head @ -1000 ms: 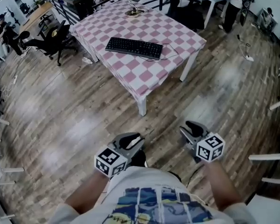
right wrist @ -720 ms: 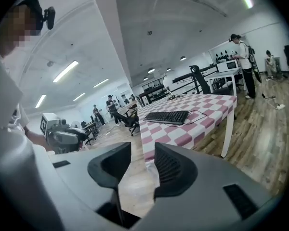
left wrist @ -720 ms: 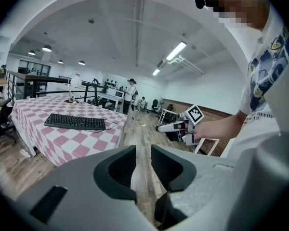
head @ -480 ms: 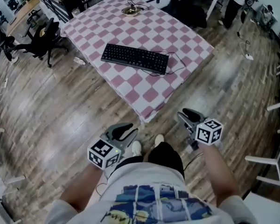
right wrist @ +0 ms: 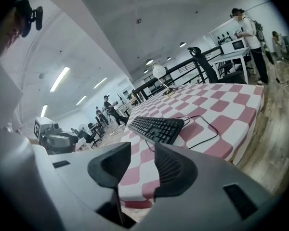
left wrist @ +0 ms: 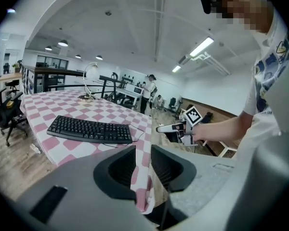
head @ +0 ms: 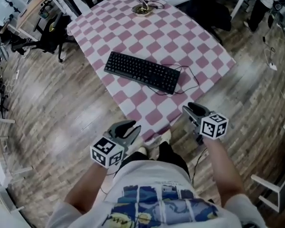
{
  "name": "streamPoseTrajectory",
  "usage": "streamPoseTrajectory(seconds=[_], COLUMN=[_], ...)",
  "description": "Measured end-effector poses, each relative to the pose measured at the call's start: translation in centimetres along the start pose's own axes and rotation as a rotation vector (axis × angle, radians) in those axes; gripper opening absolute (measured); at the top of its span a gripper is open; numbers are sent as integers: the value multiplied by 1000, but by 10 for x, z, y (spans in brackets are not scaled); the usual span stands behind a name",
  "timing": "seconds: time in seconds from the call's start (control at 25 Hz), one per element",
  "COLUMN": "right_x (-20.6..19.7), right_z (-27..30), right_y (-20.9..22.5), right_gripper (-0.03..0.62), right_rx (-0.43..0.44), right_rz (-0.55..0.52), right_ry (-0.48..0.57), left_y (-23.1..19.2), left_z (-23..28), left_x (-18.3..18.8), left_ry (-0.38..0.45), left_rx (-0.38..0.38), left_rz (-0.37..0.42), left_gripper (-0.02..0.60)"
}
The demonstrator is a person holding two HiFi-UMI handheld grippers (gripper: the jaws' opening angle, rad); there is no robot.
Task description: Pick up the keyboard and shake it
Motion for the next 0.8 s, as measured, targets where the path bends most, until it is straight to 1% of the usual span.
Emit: streamPoseTrajectory(seconds=[0.16, 0.28, 0.48, 0.64, 0.8], right_x=[19, 26, 33, 39, 53], right_z=[25, 41, 69, 92, 116], right_y=[39, 59, 87, 104, 118], right_gripper=[153, 153, 152, 153, 155], right_rx=[34, 50, 40, 17, 30], right_rz=[33, 81, 158, 268, 398], right_ry=[-30, -52, -72, -77, -46], left_y=[-29, -55, -115, -170, -241], left_z=[22, 31, 42, 48, 53], left_x=[24, 34, 42, 54, 64], left_ry=[-9, -25, -54, -76, -91], left_rx=[63, 78, 77, 52, 44], left_rz=[-16, -31, -36, -27, -47], left_gripper=[100, 100, 100, 100, 100])
Point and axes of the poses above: the fingertips, and each gripper's own axes: z forward along the fingers, y to its right, x out of its top, the point moved 1 cm from there along -z, backward along the fingers, and after that the axes turned 5 degrees about -y, right-handed, at the moved point
